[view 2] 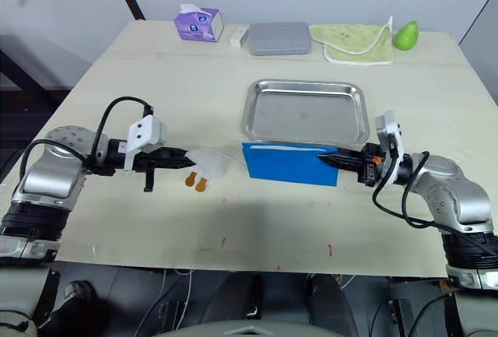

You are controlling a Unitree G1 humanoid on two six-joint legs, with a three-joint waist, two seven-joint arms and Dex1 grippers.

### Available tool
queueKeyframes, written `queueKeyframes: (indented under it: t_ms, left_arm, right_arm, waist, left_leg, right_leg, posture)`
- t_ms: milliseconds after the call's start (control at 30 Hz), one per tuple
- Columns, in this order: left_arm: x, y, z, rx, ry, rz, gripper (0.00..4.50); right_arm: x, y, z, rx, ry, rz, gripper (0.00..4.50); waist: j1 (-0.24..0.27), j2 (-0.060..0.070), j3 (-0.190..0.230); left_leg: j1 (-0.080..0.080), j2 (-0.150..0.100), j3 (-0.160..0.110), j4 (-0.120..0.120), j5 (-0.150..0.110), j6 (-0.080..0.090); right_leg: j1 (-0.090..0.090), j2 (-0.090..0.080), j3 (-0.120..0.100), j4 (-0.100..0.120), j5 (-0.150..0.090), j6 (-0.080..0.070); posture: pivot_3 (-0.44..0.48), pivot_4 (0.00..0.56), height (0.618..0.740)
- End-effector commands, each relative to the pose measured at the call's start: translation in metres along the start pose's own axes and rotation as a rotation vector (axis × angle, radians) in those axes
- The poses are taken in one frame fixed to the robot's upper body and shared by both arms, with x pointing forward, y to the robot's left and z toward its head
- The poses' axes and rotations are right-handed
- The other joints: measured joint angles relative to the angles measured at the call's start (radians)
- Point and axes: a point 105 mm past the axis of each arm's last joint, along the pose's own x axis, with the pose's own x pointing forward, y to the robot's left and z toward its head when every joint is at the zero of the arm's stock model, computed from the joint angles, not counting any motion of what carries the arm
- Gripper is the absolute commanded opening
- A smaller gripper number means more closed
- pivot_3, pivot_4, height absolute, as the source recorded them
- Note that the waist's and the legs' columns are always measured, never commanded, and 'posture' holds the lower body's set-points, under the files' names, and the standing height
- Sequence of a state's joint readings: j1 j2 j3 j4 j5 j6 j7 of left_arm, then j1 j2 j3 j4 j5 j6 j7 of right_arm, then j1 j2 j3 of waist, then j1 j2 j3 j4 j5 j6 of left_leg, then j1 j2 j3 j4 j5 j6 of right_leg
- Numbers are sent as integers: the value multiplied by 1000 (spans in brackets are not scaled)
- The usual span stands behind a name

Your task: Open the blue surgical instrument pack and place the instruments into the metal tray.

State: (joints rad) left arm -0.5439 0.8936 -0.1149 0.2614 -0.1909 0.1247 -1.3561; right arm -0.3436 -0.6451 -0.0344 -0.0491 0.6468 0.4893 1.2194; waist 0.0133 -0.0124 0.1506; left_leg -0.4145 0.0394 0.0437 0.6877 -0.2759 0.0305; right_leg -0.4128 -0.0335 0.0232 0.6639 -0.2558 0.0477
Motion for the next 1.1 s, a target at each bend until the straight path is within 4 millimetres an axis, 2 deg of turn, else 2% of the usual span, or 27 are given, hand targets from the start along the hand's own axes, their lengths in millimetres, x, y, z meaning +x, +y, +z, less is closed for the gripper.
queueKeyframes:
  t_ms: [33,233,667,700,733,833,900,1000,1100]
  left_arm:
    - [-3,9,6,63,11,16,19]
    - [0,12,1,93,33,-4,19]
    - [12,34,1,224,58,35,19]
    - [12,35,2,217,47,40,381]
    - [11,37,1,208,42,56,381]
    - [3,45,-6,193,71,116,1617]
    - [-11,54,-12,149,77,193,2572]
    - [-29,56,-17,56,45,241,4094]
    - [-48,55,-1,-97,-136,274,4094]
  right_arm:
    - [-4,2,-5,-66,46,7,0]
    - [-7,3,-24,-89,118,9,0]
    - [-10,5,-36,-122,169,22,0]
    - [-10,5,-37,-122,170,22,0]
    - [-10,5,-37,-122,170,22,0]
    - [-10,5,-37,-123,170,21,0]
    - [-9,4,-37,-126,169,20,0]
    - [-8,3,-38,-128,169,20,0]
    - [-9,2,-39,-129,173,18,0]
  waist:
    - [0,0,0]
    - [-1,0,0]
    - [0,0,0]
    - [0,0,0]
    - [-1,0,0]
    - [0,0,0]
    - [-1,0,0]
    - [-2,0,0]
    - [-2,0,0]
  left_leg:
    - [0,0,0,0,0,0]
    - [0,0,0,0,0,0]
    - [1,0,0,0,0,0]
    - [1,0,0,0,0,0]
    - [1,0,0,1,0,0]
    - [1,0,0,1,0,0]
    - [1,0,0,1,0,0]
    - [0,0,0,1,0,0]
    - [0,0,0,1,0,0]
  right_leg:
    - [0,0,0,0,0,0]
    - [0,0,0,0,0,0]
    - [0,0,0,1,0,0]
    - [0,0,0,1,0,0]
    - [0,0,0,1,0,0]
    - [0,0,0,1,0,0]
    - [0,0,0,1,0,0]
    - [0,0,0,1,0,0]
    - [0,0,0,1,0,0]
  posture:
    - [0,150,736]
    - [0,150,736]
    - [0,150,736]
    - [0,150,736]
    - [0,150,736]
    - [0,150,736]
    - [0,150,736]
    - [0,150,736]
    - [0,150,736]
